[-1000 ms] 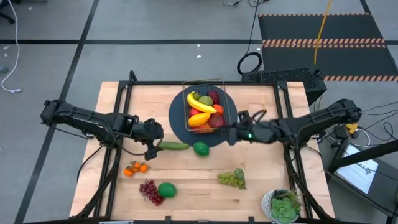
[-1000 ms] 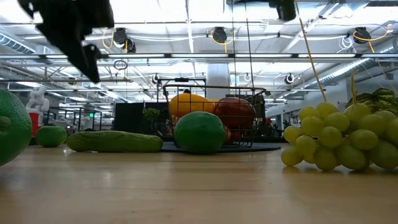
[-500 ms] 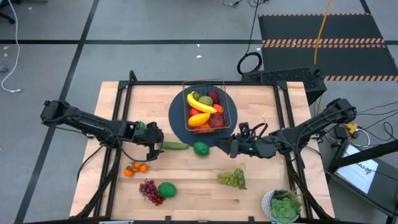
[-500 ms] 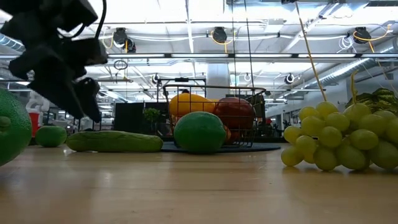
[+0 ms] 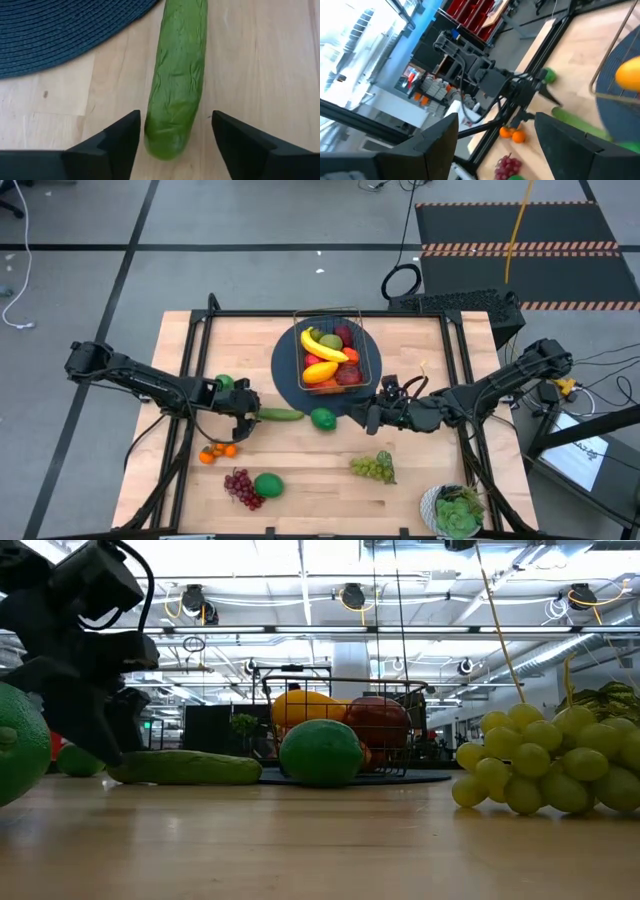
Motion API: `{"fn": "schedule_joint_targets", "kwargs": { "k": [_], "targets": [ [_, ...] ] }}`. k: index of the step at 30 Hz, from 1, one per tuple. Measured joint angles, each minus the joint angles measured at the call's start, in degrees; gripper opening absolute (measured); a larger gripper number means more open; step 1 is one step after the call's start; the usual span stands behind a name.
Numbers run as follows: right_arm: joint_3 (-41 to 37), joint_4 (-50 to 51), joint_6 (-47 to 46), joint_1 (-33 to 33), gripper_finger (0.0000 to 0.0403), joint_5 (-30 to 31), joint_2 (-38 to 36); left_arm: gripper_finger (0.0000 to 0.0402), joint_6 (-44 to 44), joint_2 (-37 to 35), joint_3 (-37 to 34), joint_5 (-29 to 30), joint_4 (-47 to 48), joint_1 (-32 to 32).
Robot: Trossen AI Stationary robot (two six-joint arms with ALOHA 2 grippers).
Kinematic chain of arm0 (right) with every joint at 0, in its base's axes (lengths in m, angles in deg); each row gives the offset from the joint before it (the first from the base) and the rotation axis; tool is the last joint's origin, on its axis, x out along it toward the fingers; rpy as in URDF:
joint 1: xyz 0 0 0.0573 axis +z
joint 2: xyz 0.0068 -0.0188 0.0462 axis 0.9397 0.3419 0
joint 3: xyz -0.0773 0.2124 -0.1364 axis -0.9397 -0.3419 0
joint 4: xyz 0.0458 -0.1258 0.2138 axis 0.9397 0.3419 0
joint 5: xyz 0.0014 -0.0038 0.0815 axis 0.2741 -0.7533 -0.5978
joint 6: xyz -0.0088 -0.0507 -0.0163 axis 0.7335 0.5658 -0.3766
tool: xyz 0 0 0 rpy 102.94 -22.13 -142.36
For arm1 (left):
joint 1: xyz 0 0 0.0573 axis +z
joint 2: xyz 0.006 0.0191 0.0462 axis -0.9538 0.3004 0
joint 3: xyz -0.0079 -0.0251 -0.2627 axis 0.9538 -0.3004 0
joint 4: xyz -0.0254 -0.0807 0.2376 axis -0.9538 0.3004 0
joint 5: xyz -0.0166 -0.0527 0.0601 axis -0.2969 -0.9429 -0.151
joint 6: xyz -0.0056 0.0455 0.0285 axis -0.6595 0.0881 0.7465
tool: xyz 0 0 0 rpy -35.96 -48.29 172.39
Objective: Build produce basket
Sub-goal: Put the green cucumber into the gold wire basket
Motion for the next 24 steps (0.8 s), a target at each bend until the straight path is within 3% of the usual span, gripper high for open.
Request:
{"fn": "schedule_joint_targets", "kwargs": {
  "k": [4,10,18,24],
  "targets": [
    [0.0,-0.06,3.78,-1.9,0.0255,-2.37,-0.04,0.0206,0.13,0.0,0.0,0.0,-0.04,0.0],
    [0.0,-0.02,7.56,-7.26,0.0255,-14.9,-0.02,0.015,0.39,1.28,0.01,0.0,-1.41,0.0],
    [0.0,0.24,10.39,-16.09,0.0255,-32.74,-0.95,0.0152,-1.79,5.29,0.12,-0.98,-7.59,0.0],
    [0.02,4.01,13.3,-21.96,0.0255,-41.39,-3.19,0.0133,-3.7,4.81,4.22,-2.15,-5.8,-0.07]
  ]
}}
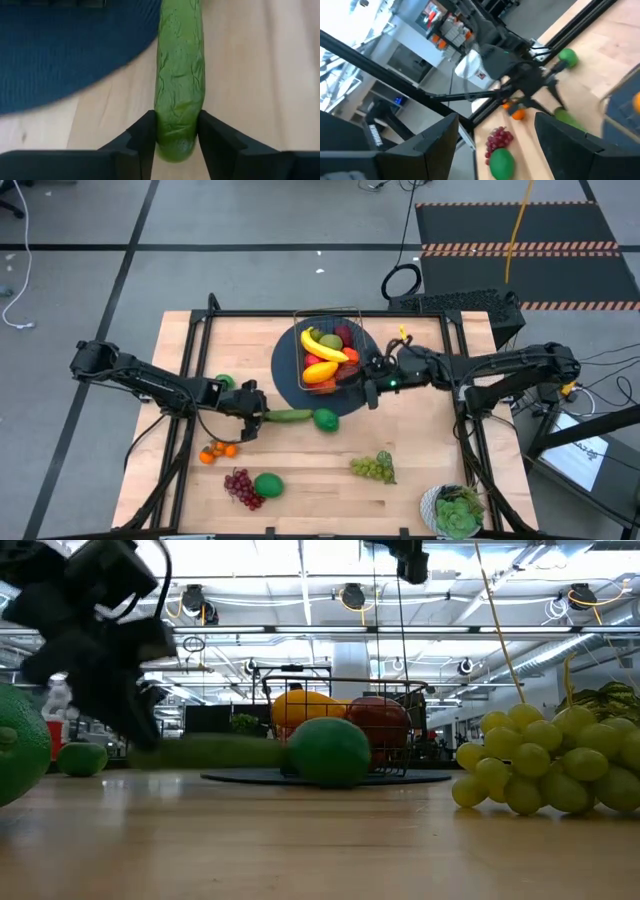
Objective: Build produce basket
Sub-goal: Put the green cucumber into the gold wire basket
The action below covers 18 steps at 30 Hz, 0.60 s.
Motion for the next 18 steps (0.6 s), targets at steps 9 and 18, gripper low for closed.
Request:
{"fn": "schedule_joint_targets", "kwargs": {
  "k": [9,18],
  "targets": [
    [-0.02,6.43,7.32,-7.4,0.0255,-5.49,-1.44,0.0124,-0.78,0.0,13.54,-2.55,14.58,-1.56],
    [-0.02,6.72,26.05,-9.8,0.026,-12.39,-1.46,0.0122,-0.97,-0.04,27.65,0.26,22.99,-2.94]
  ]
}}
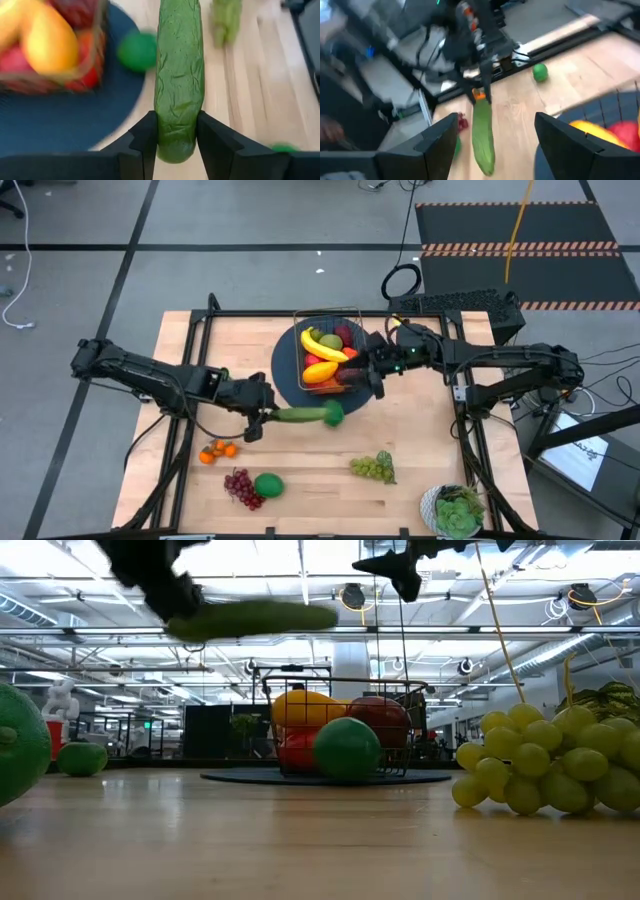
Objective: Build produce basket
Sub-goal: Put the green cucumber into the gold wire basket
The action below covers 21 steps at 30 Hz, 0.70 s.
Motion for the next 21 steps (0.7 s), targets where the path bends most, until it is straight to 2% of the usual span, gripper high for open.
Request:
{"fn": "schedule_joint_targets", "kwargs": {
  "k": [4,11,21],
  "targets": [
    [-0.01,0.67,7.92,0.85,0.0283,-0.17,0.78,0.0121,-0.1,0.02,3.5,3.66,0.19,0.15],
    [0.02,2.21,18.32,1.08,0.0338,0.97,2.23,0.012,-2.67,1.12,4.87,4.24,-0.75,1.77],
    [-0.02,1.88,25.33,1.04,0.0339,-0.45,8.7,0.012,-4.16,4.16,4.84,4.23,-4.92,2.33]
  ]
}}
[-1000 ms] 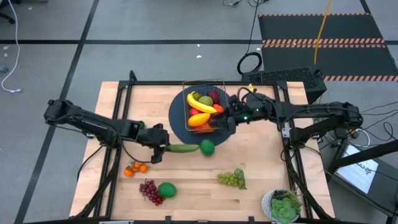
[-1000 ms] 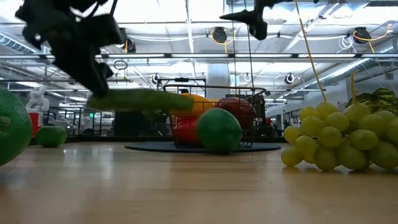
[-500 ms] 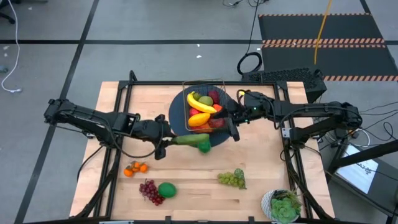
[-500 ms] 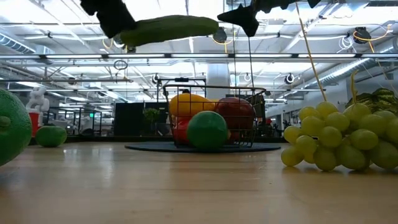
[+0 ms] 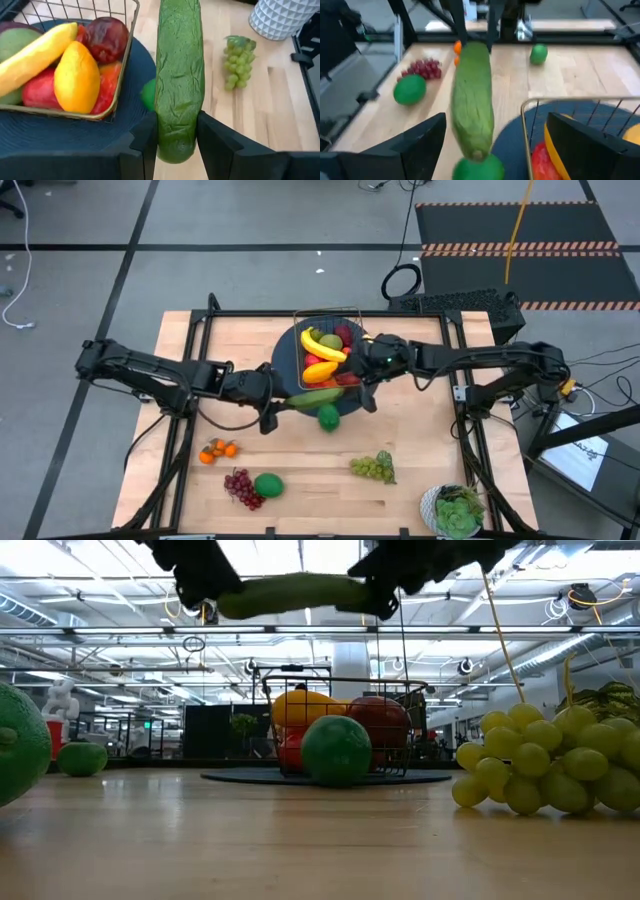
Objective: Build produce basket
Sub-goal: Put the green cucumber into the gold wire basket
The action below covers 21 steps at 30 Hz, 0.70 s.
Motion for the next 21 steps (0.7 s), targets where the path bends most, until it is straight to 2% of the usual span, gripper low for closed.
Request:
{"fn": "schedule_joint_targets", "kwargs": {
  "k": [13,16,21],
  "targets": [
    [0.02,-1.0,1.73,0.02,0.0332,-1.51,2.16,0.012,-0.33,1.26,-0.03,0.38,-0.89,0.18],
    [0.02,-1.19,1.55,0.02,0.0306,-1.53,2.18,0.012,0.03,1.24,-0.03,0.48,-0.92,0.54],
    [0.0,-2.42,0.16,0.04,0.024,-1.57,2.79,0.012,1.35,1.24,-0.03,0.6,-0.87,0.66]
  ]
}}
